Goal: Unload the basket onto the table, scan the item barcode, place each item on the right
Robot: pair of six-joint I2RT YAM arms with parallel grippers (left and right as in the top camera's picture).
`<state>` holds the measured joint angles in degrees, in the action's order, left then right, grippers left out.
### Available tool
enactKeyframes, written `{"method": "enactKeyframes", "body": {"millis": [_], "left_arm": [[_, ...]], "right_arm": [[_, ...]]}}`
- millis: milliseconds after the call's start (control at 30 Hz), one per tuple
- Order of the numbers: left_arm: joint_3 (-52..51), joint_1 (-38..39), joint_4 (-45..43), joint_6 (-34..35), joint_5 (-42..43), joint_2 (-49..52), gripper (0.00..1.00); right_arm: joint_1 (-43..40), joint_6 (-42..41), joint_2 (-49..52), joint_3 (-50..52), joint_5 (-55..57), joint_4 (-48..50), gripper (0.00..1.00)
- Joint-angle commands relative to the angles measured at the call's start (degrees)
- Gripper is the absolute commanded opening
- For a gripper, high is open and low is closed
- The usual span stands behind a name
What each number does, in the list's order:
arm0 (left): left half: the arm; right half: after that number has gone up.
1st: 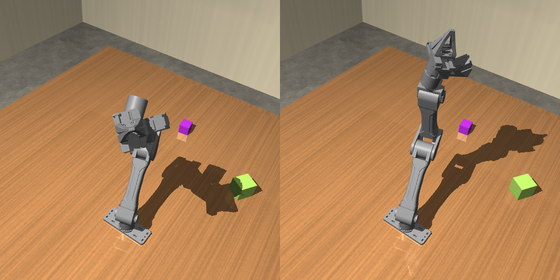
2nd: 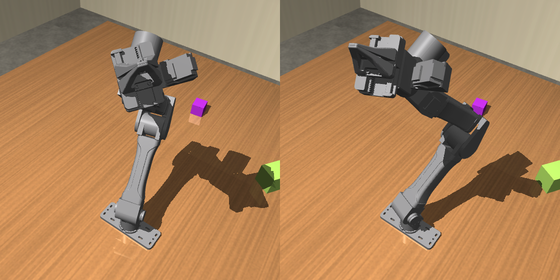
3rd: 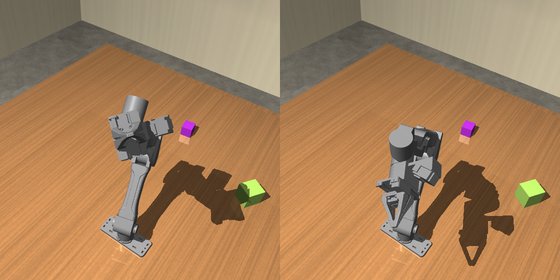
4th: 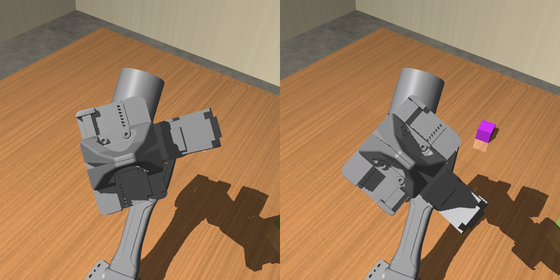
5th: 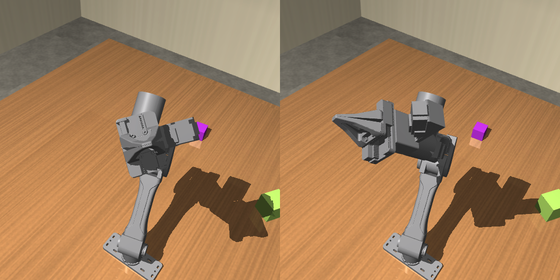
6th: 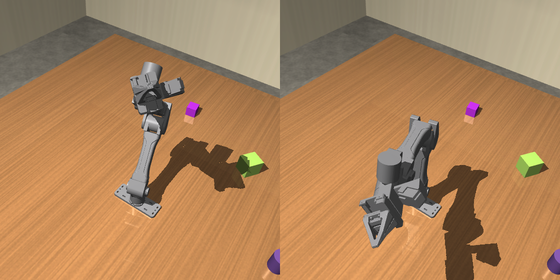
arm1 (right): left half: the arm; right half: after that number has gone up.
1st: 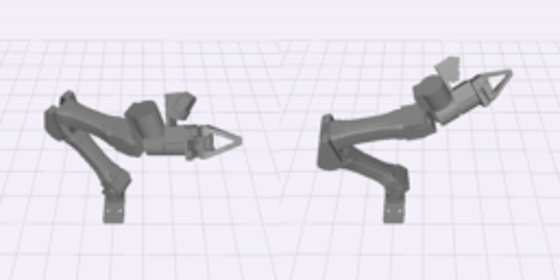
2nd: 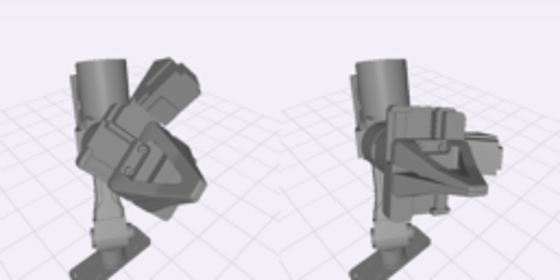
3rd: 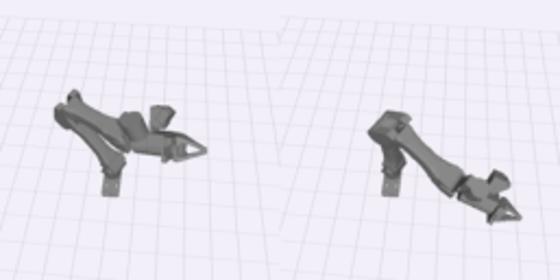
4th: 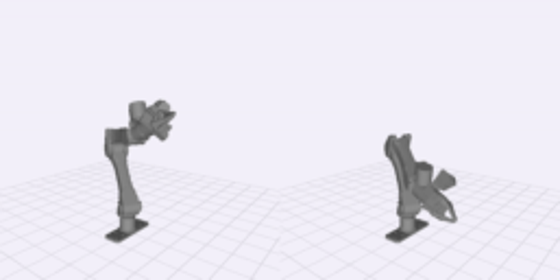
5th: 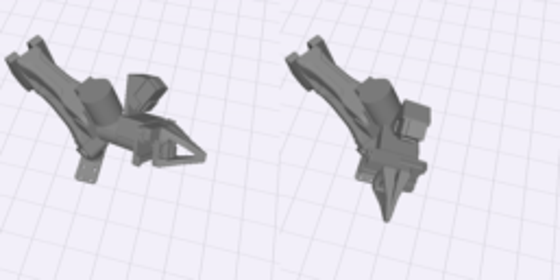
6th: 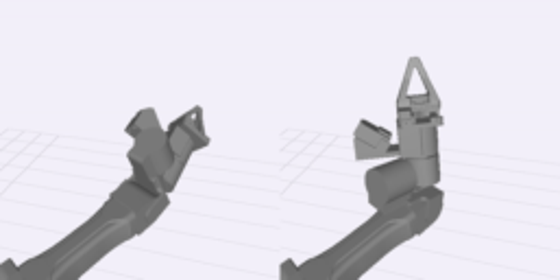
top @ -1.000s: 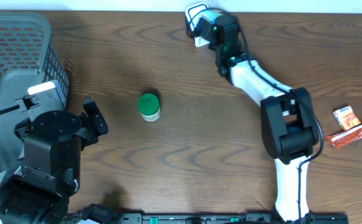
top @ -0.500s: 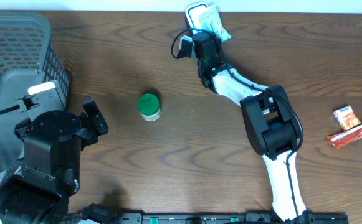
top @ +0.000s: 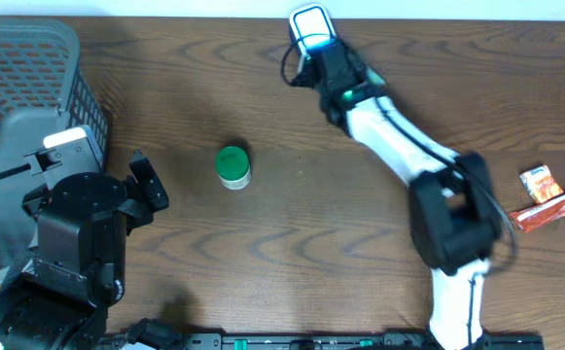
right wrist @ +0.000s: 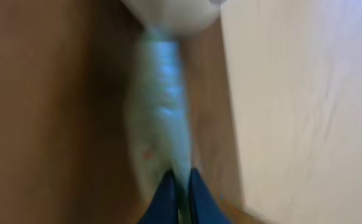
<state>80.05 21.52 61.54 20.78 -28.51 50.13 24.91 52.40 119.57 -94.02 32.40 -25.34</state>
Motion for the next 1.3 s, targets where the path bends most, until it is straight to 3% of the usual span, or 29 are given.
{"method": "enactKeyframes", "body": {"millis": [0,167,433,667,867,1067,1100,1200,1267], "left_arm": [[0.0,-0.2,-0.1,0.1,-0.7,0.0,0.98],[0.0,-0.2,-0.1,0.1,-0.7,0.0,0.98],[0.0,-0.2,-0.1,0.1,-0.7,0.0,0.98],[0.0,-0.2,-0.1,0.1,-0.7,0.0,0.98],[0.0,-0.2,-0.1,0.1,-0.7,0.0,0.98],[0.0,-0.2,0.0,0.1,-0.7,0.0,0.98],[0.0,-0.2,-0.1,0.1,-0.7,0.0,0.98],[0.0,-0.2,-0.1,0.1,-0.7,0.0,0.98],[0.0,-0.2,-0.1,0.1,-0.7,0.0,0.98]], "right_arm": [[-3.1,-17.0,-9.3,-0.9,-6.4,-8.6,0.01],[-10.3,-31.3,-14.6,-0.9,-15.4,-20.3,0.01],[-26.3,-33.1,-14.9,0.6,-22.3,-28.2,0.01],[-41.2,-34.8,-14.9,4.9,-33.6,-26.4,0.01],[-52.6,-38.8,-14.8,16.7,-37.5,-13.3,0.01],[-54.0,-42.5,-15.0,18.1,-37.5,-9.8,0.01],[-53.8,-43.1,-15.1,17.8,-37.5,-9.9,0.07],[-53.0,-46.0,-15.7,16.6,-39.8,-10.1,0.61],[-52.0,-47.3,-16.1,16.1,-44.2,-10.1,0.87]]}}
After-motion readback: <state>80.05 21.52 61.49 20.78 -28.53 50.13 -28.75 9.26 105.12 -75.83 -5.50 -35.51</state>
